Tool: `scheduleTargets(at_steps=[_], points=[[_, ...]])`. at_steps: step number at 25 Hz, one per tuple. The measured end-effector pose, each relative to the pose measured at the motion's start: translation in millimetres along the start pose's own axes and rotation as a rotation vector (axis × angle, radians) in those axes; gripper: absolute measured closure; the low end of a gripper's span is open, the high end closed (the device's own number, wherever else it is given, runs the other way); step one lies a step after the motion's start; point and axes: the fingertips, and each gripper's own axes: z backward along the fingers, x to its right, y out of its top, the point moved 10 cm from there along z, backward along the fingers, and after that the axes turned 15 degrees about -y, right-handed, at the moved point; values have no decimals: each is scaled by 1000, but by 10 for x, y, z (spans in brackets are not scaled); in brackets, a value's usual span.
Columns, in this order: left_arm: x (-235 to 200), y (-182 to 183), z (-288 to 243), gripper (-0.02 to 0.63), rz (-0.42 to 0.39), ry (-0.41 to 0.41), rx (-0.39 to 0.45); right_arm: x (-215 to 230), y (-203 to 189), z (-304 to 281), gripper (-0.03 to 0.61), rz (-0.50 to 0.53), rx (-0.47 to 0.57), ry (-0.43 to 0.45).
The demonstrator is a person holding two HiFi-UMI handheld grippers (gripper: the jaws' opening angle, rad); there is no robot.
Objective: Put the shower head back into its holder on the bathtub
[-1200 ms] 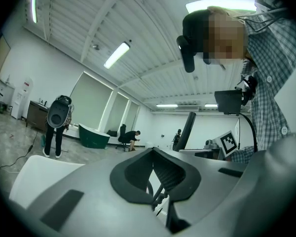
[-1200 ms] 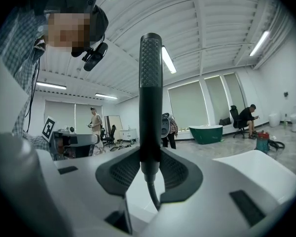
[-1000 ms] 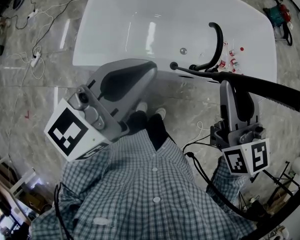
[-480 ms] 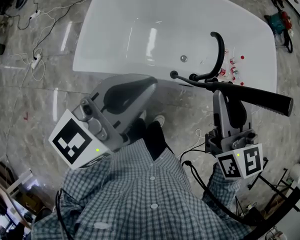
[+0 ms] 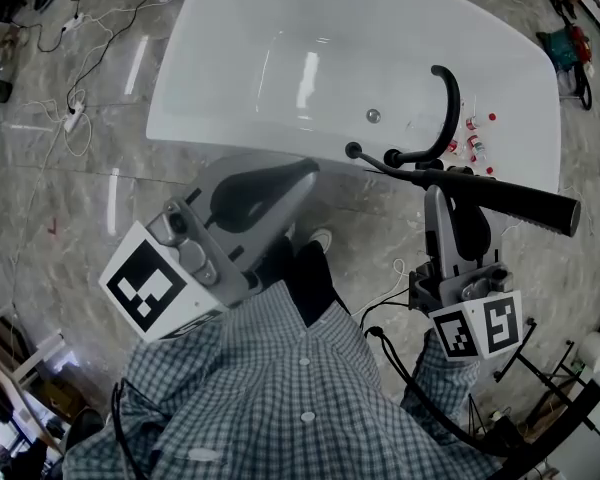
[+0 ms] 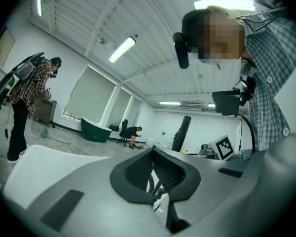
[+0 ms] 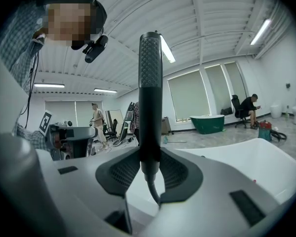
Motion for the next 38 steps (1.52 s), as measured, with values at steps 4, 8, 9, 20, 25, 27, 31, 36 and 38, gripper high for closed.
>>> scheduleTargets(at_steps=[4, 8, 9, 20, 25, 27, 31, 36, 38], points=[[-5, -47, 19, 606, 17, 0, -10, -14, -39, -28, 457, -6, -12, 0], [-74, -92, 38, 606, 27, 7, -7, -25, -98, -124, 457, -9, -26, 1], [-97, -115, 32, 606, 32, 9, -7, -21, -121, -154, 457, -8, -32, 3], [-291, -266, -58, 606, 64, 1, -18, 13, -272, -384, 457, -3, -64, 5], [-410, -334, -79, 606, 62, -3, -18, 51, -374, -491, 457, -7, -76, -4], [-409, -370, -95, 606, 66, -3, -21, 74, -416, -493, 457, -14, -84, -5], [-402, -406, -168, 606, 65, -18, -3, 108, -452, -504, 457, -24, -86, -7], [-405, -484, -229, 606, 82, -24, -10, 131, -510, -521, 457, -25, -89, -4], [-414, -513, -260, 606, 86, -23, -17, 153, -532, -526, 457, -21, -93, -2]])
